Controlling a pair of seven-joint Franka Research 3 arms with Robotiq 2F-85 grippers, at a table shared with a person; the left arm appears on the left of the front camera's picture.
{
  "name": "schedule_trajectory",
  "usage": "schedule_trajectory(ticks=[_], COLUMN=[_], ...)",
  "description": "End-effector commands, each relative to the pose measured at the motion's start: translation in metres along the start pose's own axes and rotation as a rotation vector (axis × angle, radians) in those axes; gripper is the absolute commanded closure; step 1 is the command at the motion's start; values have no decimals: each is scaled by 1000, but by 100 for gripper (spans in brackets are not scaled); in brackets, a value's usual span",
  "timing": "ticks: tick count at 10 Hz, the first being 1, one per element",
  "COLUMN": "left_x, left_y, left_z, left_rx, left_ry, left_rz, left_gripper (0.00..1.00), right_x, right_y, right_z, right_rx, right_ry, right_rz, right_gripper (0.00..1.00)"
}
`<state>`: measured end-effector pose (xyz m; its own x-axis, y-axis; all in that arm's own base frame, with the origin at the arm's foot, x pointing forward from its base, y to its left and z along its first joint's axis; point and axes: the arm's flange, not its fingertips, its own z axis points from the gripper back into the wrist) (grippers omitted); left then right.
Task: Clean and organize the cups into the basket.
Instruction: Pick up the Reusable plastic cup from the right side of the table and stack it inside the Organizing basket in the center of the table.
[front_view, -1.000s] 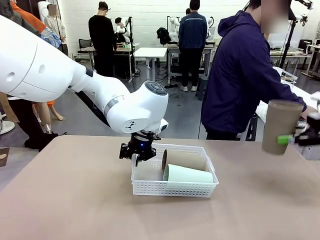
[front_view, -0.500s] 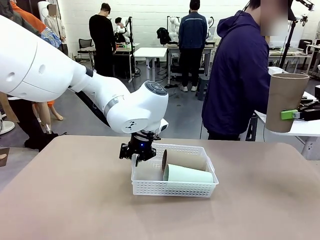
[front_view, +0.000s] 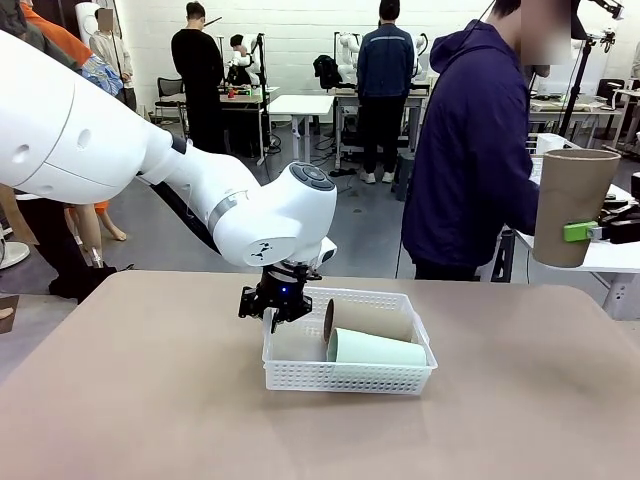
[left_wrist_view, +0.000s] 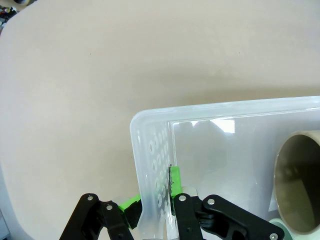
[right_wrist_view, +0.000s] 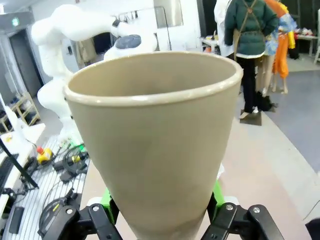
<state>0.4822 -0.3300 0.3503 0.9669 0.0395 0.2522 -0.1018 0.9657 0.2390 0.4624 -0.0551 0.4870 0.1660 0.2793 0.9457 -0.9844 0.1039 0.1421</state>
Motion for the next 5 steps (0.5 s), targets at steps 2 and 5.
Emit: schedule_trajectory(ticks=[2,5], left_x=[-1,-1], left_y=[1,1], left_z=[-1,-1], left_rx=[2,2], left_ry=[1,1], left_rz=[2,2], left_gripper=[100,100], right_x=[81,97], right_y=[18,8], right_z=[-91,-194], right_rx=[69,141], right_ry=[382,780], right_rz=[76,51], right_gripper=[19,19])
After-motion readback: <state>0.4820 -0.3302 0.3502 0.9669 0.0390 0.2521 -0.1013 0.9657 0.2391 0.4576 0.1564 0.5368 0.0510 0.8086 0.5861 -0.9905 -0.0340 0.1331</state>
